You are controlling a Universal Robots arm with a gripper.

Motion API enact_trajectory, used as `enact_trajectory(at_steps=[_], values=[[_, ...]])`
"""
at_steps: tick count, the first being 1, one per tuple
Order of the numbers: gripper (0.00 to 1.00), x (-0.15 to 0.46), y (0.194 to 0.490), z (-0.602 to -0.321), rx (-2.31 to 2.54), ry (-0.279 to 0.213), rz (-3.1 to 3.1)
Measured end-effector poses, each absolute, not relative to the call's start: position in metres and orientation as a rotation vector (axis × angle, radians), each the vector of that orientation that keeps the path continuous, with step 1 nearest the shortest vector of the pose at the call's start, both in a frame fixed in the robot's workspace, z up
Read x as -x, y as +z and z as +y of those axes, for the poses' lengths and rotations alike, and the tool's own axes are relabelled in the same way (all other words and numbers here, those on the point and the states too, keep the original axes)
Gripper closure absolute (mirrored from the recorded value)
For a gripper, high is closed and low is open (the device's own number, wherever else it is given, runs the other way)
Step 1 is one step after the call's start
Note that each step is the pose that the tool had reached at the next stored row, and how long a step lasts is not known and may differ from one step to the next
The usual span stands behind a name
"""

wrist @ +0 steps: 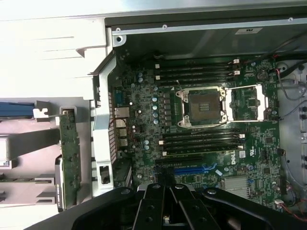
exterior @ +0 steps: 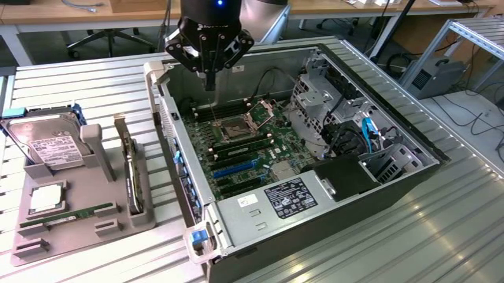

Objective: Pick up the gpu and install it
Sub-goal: 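Reach for the gpu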

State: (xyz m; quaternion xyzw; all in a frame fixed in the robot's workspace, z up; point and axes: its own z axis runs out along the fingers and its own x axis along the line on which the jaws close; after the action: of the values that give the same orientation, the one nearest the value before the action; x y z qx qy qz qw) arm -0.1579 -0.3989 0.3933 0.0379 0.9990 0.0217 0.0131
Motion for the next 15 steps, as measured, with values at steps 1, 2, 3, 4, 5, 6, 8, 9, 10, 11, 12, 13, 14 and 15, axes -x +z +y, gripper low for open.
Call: enact_trajectory(at_steps=[1,2,3,4,5,6,8,9,10,11,12,13,14,15], values=[[0.89,0.1581,0.3933,-0.3989,-0.118,0.068,3.113],[0.89,0.1583,0.3933,-0.3989,-0.118,0.068,3.112],[0.89,0.1585,0.3933,-0.3989,-0.118,0.068,3.112],[0.89,0.1587,0.3933,-0.3989,-0.118,0.068,3.112],[0.89,0.1588,0.3933,-0.3989,-0.118,0.068,3.112],[0.89,0.1590,0.3933,-0.3989,-0.118,0.068,3.113],[0.89,0.1595,0.3933,-0.3989,-0.118,0.068,3.112],[0.89,0.1597,0.3933,-0.3989,-0.118,0.068,3.113],[0.89,0.1599,0.3933,-0.3989,-0.118,0.068,3.112],[0.89,0.1601,0.3933,-0.3989,-0.118,0.068,3.113],[0.89,0.1603,0.3933,-0.3989,-0.118,0.068,3.113],[0.89,0.1605,0.3933,-0.3989,-0.118,0.068,3.112],[0.89,0.1607,0.3933,-0.3989,-0.118,0.068,3.112],[0.89,0.1610,0.3933,-0.3989,-0.118,0.068,3.112]])
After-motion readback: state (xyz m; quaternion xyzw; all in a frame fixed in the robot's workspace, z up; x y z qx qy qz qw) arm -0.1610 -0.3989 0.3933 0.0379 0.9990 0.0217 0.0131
